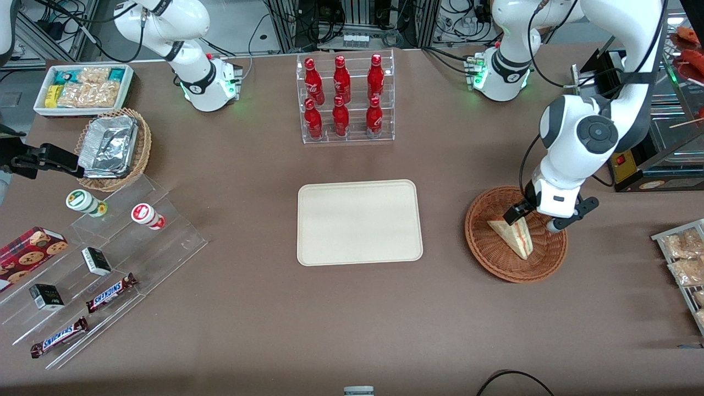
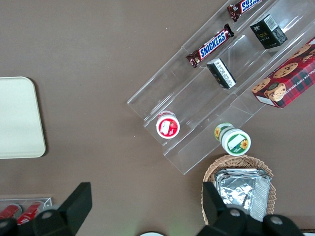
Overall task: Place sandwich from basket to tray
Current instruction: 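Close the left gripper on the wrapped sandwich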
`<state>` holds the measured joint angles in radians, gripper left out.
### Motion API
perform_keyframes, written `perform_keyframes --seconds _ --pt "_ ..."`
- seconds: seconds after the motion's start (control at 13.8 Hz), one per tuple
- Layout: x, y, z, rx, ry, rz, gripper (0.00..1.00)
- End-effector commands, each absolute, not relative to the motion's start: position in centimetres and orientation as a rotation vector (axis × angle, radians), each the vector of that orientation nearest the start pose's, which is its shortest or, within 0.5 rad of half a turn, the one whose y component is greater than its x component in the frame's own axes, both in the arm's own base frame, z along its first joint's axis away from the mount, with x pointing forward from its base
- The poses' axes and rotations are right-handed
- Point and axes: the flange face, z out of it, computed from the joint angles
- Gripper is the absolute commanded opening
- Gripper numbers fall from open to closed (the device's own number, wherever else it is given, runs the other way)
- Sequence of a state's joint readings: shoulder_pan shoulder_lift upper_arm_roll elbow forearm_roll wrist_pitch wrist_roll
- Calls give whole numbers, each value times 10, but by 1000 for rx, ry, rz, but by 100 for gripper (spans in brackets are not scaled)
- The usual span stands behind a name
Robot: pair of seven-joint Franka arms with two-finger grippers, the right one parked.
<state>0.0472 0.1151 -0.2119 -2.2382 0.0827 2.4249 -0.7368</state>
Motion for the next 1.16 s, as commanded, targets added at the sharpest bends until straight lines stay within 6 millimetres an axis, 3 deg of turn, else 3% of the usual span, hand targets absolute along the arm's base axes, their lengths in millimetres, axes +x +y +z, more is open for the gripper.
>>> perform_keyframes --seconds 0.0,0.36,0.58,0.65,0.8,0.87,1.09 --pt "538 -83 309 -3030 -813 -151 100" --pt "538 -82 267 -3047 -826 -128 100" --pt "540 -80 252 -3061 -840 -150 99" --pt "540 -80 252 -3063 -838 -154 80" --pt "541 -80 256 -3064 -824 -161 7" --pt "542 -80 260 -3064 -819 -166 0" --pt "540 -78 280 -3047 -807 -157 0"
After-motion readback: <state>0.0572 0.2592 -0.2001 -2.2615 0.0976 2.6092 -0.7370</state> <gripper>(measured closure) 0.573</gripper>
